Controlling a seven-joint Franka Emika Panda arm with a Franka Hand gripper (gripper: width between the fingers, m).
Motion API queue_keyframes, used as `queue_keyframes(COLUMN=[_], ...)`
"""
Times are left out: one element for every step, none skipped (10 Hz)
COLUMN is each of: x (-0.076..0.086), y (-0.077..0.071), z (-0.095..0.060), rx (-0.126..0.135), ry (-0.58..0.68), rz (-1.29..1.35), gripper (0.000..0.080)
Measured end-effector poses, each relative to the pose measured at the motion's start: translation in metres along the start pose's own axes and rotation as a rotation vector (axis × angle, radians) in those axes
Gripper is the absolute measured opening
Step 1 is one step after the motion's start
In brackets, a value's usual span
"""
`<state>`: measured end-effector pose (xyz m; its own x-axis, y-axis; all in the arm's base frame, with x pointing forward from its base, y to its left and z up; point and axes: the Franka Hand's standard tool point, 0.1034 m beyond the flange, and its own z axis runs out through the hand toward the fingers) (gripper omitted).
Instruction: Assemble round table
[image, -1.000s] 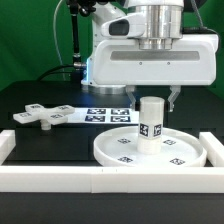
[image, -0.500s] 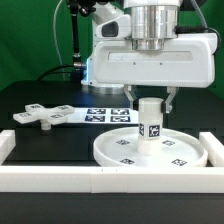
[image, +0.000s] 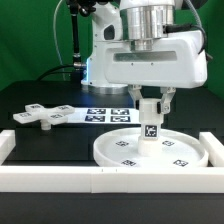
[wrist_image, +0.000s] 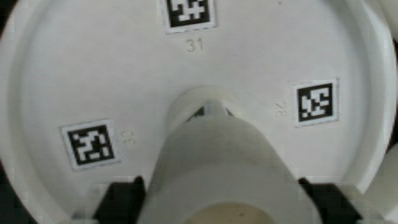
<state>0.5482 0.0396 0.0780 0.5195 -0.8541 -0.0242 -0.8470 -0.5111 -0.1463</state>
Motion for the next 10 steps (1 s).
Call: queue_keyframes(x=[-0.0001,0.0014,0.0025,0.0010,-0.0005,-0.0008,-0.0014,-0.0015,0.0010,0.0019], y=[0.0000,0.0002,-0.0005,-0.0019,-0.0027,-0.0027,-0.0029,-0.0029,-0.0031,-0.0051], z=[0.0003,0.0005,0.0008,0.0008,0.0007,0.0008,0.0009,0.0009,0.0008,0.0010], rx=[0.012,0.026,0.039,0.044,0.039,0.041,0.041,0.041,0.043,0.045], ry=[-0.013,-0.027,-0.038,-0.046,-0.054,-0.060,-0.060,-0.059,-0.058,-0.056], rz=[0.134,0.233,0.319,0.411,0.438,0.476,0.455,0.444,0.352,0.332], gripper=[0.0407,0.0407,0.0407,0.0407,0.0407,0.0407,0.0474,0.0474,0.0618,0.0643])
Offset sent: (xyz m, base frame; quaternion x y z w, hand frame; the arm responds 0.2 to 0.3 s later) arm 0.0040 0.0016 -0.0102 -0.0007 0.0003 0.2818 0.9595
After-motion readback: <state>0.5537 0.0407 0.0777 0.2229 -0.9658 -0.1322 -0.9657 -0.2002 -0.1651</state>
